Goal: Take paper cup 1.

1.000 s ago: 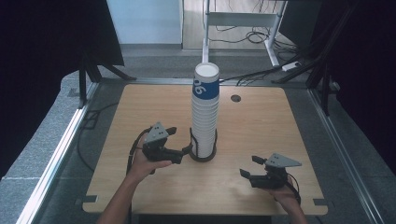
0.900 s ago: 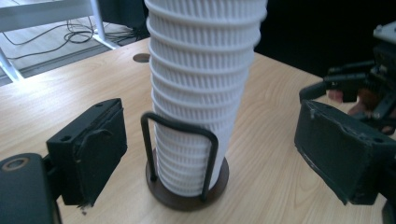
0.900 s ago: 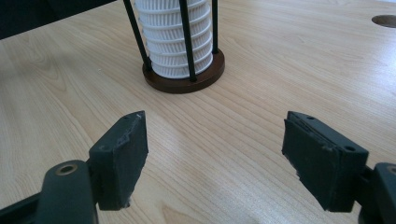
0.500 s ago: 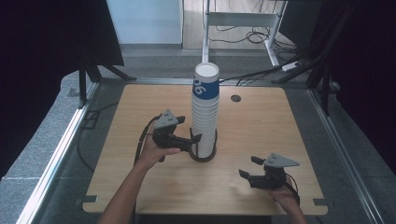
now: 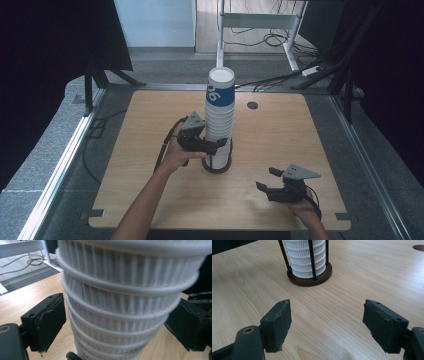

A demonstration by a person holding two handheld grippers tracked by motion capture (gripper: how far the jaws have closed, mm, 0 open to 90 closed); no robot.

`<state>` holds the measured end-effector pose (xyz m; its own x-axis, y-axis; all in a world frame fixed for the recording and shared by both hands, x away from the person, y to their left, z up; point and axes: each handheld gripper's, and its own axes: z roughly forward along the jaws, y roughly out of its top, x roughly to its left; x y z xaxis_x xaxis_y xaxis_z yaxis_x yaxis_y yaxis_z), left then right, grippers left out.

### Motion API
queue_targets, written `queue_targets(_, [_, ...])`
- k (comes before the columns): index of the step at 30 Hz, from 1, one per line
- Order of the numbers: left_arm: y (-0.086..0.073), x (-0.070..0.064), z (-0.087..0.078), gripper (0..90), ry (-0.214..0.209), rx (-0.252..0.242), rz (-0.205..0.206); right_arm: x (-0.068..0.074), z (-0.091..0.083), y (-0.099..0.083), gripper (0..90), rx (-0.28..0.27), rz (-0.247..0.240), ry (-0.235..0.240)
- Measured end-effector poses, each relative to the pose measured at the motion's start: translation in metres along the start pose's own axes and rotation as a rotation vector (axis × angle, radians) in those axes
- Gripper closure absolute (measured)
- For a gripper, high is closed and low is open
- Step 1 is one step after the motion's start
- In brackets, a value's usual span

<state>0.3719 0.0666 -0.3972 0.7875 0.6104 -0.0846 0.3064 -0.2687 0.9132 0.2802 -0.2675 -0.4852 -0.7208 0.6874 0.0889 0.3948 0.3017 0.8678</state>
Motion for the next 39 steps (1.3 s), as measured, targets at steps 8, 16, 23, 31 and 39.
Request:
queue_targets(8, [-0.001,-0.003,0.005,12.7,0.024,-0.001,0.044,0.000,0.001,0.000,23.3,0.004,-0.001,0.002])
queue_targets(16, [-0.001,-0.003,0.005,13.0,0.027,0.002,0.040,0.003,0.002,0.017,23.5,-0.043,-0.019,0.037])
queue_targets(23, [0.000,-0.004,0.005,13.0,0.031,0.005,0.046,0.001,0.001,0.055,22.8,-0.104,-0.037,0.068])
queue_targets(31, [0.000,-0.005,0.005,13.1,0.035,0.011,0.043,-0.003,-0.009,0.107,23.1,-0.169,-0.063,0.125])
queue_targets(39, [0.000,-0.005,0.005,13.1,0.035,0.011,0.044,-0.003,-0.016,0.162,22.7,-0.204,-0.115,0.175])
